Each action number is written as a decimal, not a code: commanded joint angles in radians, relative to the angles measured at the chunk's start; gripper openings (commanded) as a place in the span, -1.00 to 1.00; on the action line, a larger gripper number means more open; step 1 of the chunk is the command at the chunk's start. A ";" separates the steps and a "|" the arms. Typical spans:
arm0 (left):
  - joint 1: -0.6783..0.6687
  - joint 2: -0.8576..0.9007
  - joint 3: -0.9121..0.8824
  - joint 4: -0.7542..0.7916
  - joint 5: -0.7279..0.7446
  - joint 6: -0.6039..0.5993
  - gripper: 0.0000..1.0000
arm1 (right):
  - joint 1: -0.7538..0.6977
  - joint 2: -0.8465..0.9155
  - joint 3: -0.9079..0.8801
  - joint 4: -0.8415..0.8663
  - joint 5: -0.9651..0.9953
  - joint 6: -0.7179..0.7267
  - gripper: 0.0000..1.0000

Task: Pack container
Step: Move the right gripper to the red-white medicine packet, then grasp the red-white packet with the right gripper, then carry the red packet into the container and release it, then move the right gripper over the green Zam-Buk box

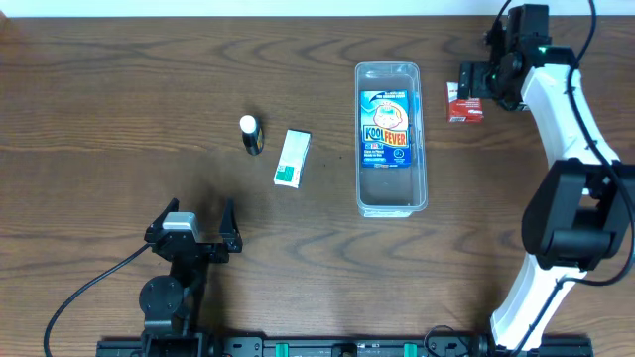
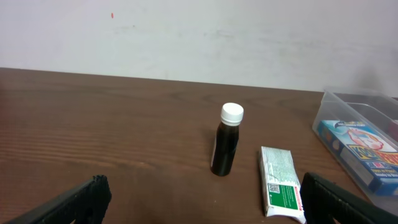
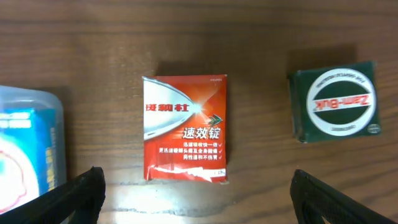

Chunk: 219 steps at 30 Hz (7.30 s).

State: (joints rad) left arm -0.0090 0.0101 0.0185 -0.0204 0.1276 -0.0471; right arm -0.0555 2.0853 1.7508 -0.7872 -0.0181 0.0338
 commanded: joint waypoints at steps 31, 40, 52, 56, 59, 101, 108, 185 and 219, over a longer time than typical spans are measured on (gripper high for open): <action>0.004 -0.006 -0.014 -0.036 0.014 0.013 0.96 | 0.076 0.121 -0.003 0.047 0.097 0.032 0.94; 0.004 -0.006 -0.014 -0.036 0.014 0.013 0.96 | 0.066 0.122 -0.005 0.047 0.100 -0.004 0.96; 0.004 -0.006 -0.014 -0.036 0.014 0.013 0.96 | 0.042 0.128 -0.006 0.051 0.095 -0.006 0.96; 0.004 -0.006 -0.014 -0.036 0.014 0.013 0.96 | 0.035 0.143 -0.007 0.051 0.069 -0.015 0.96; 0.004 -0.006 -0.014 -0.036 0.014 0.013 0.96 | 0.035 0.161 -0.007 0.051 0.044 -0.036 0.97; 0.004 -0.005 -0.014 -0.036 0.014 0.013 0.96 | 0.043 0.193 -0.033 0.129 0.044 -0.032 0.43; 0.004 -0.005 -0.014 -0.036 0.014 0.013 0.96 | 0.042 0.193 -0.032 0.135 0.044 -0.031 0.38; 0.004 -0.005 -0.014 -0.036 0.014 0.013 0.96 | 0.434 0.035 0.019 -0.116 0.085 0.336 0.53; 0.004 -0.005 -0.014 -0.036 0.014 0.013 0.96 | -0.216 -0.034 0.095 -0.055 -0.055 -0.372 0.98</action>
State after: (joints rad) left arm -0.0090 0.0101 0.0185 -0.0204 0.1276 -0.0471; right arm -0.2474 2.0159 1.8523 -0.8509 0.0376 -0.2180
